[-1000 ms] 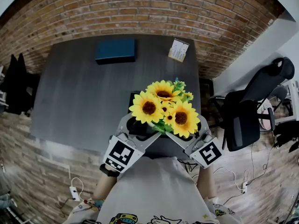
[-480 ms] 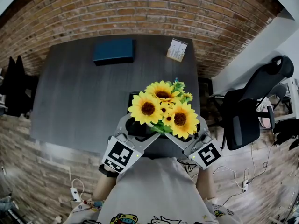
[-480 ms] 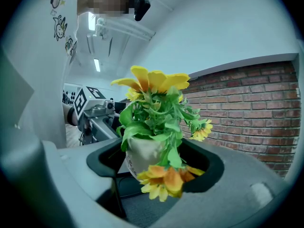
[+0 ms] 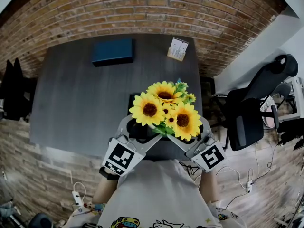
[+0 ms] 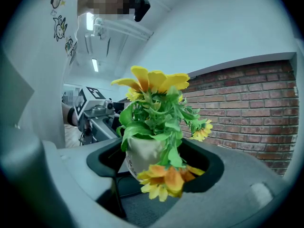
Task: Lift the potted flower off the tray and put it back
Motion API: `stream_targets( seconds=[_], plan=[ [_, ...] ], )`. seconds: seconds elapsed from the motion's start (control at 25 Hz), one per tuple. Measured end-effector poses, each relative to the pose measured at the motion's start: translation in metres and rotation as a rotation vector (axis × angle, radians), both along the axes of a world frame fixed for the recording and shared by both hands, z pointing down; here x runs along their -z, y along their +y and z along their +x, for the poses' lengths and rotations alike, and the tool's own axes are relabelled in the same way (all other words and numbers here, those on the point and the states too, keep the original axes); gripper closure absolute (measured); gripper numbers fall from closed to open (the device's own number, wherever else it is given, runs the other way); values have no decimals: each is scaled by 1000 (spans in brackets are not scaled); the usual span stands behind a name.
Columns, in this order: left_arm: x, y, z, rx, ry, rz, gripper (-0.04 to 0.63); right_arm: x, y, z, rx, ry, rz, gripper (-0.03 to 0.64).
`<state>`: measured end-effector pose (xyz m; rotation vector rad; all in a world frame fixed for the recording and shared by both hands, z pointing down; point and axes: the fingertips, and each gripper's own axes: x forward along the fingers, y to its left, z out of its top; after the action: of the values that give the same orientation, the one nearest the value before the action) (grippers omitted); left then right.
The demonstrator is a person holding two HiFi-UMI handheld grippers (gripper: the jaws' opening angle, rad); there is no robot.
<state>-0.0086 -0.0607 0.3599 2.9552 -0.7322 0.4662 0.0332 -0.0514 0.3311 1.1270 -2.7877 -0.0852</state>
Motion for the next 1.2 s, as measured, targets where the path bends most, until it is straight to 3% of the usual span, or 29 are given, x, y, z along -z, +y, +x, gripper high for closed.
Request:
stream_targets(
  seconds=[0.72, 1.2],
  plan=[
    [-25, -19, 9, -14, -19, -66, 236, -25, -21, 9, -22, -28, -63, 263],
    [-78, -32, 16, -25, -57, -147, 236, -79, -35, 17, -26, -17, -149, 263]
  ],
)
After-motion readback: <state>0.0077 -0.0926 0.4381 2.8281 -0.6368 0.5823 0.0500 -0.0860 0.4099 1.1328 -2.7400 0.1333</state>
